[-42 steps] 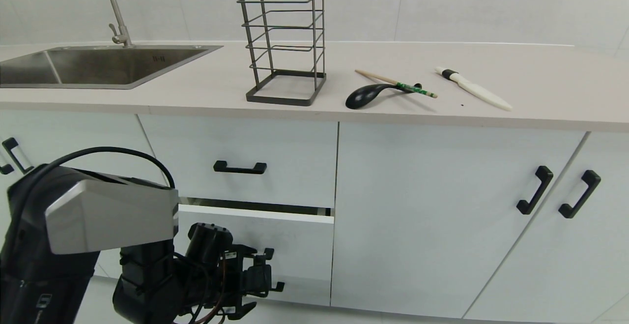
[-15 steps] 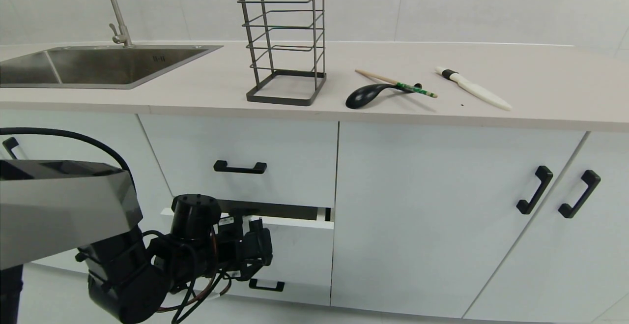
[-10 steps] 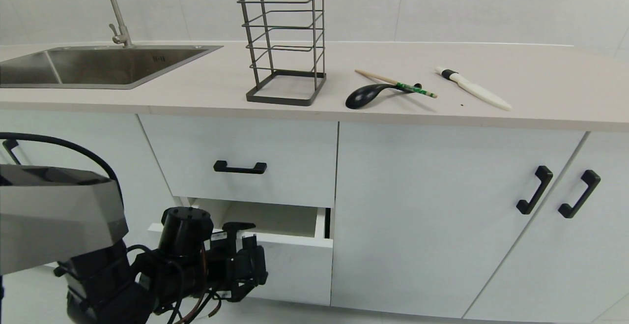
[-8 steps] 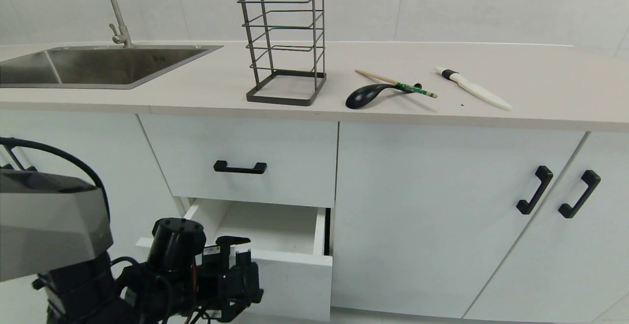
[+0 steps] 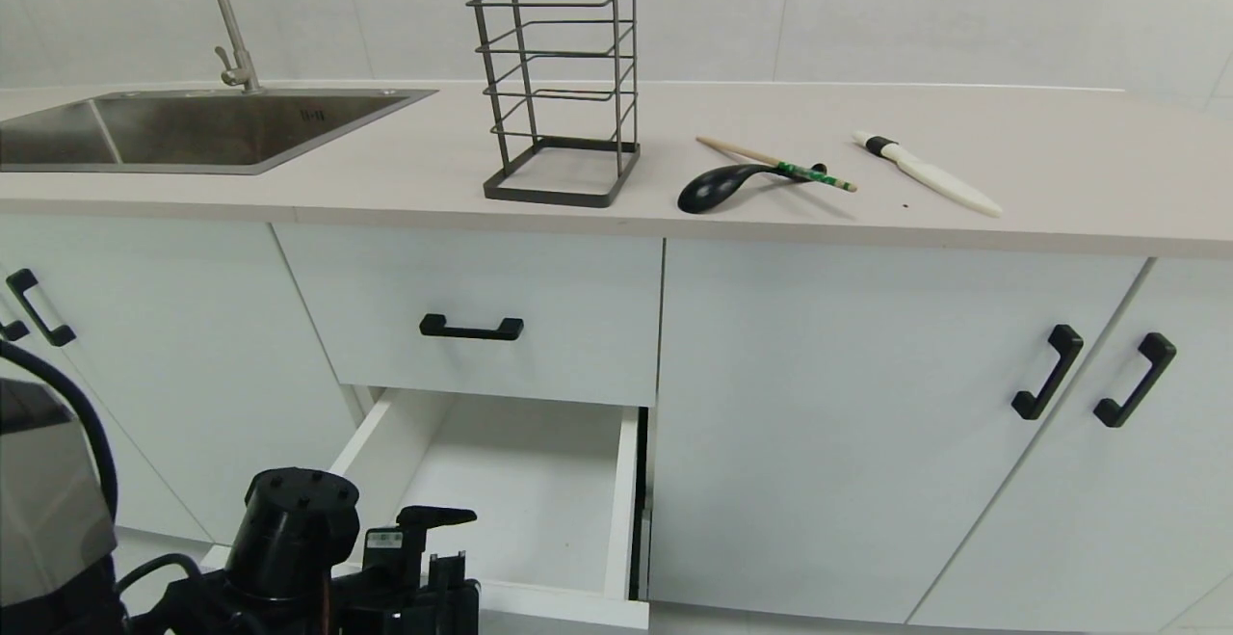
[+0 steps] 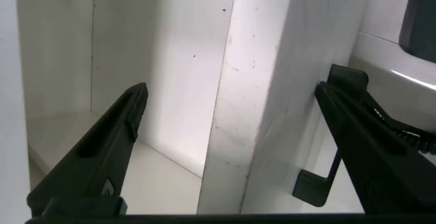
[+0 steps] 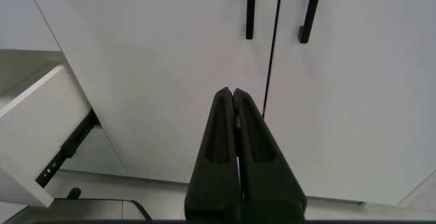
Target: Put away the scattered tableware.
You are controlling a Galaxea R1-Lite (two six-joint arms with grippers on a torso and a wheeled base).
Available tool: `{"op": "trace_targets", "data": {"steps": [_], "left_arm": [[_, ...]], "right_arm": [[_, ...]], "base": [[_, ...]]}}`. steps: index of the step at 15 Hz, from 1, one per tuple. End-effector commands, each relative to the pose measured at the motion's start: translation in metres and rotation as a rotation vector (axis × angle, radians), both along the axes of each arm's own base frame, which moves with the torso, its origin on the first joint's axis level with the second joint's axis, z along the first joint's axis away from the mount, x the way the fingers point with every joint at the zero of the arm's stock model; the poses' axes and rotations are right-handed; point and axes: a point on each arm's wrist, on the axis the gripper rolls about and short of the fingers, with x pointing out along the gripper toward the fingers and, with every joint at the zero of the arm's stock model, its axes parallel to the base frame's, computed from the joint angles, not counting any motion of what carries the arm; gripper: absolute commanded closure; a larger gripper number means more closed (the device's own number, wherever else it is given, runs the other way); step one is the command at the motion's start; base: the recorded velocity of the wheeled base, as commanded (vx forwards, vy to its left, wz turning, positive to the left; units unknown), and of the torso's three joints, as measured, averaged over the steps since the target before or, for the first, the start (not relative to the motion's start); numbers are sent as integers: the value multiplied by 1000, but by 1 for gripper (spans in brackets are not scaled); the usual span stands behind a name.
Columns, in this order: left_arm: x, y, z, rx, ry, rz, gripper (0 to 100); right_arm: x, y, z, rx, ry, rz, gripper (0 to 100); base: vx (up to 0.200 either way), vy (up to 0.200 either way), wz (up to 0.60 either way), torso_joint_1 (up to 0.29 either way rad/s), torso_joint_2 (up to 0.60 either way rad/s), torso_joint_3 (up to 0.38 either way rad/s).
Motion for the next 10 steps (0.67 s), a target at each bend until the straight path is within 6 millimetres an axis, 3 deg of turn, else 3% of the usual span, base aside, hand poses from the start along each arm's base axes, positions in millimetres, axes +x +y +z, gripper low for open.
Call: {"op": "trace_targets", "data": {"steps": [1,6,10], "left_arm": [[0,0,2,-6,-13,0,0],[-4,0,6,-30,-10,3,0],[-37,-25,41,-218,-54,-97,0]], "right_arm": [[0,0,0,0,1,0,100],[0,0,0,0,1,0,100],[0,0,0,0,3,0,100]], "base": [[0,0,0,0,0,0],[0,0,0,0,0,0],[0,0,0,0,0,0]]}}
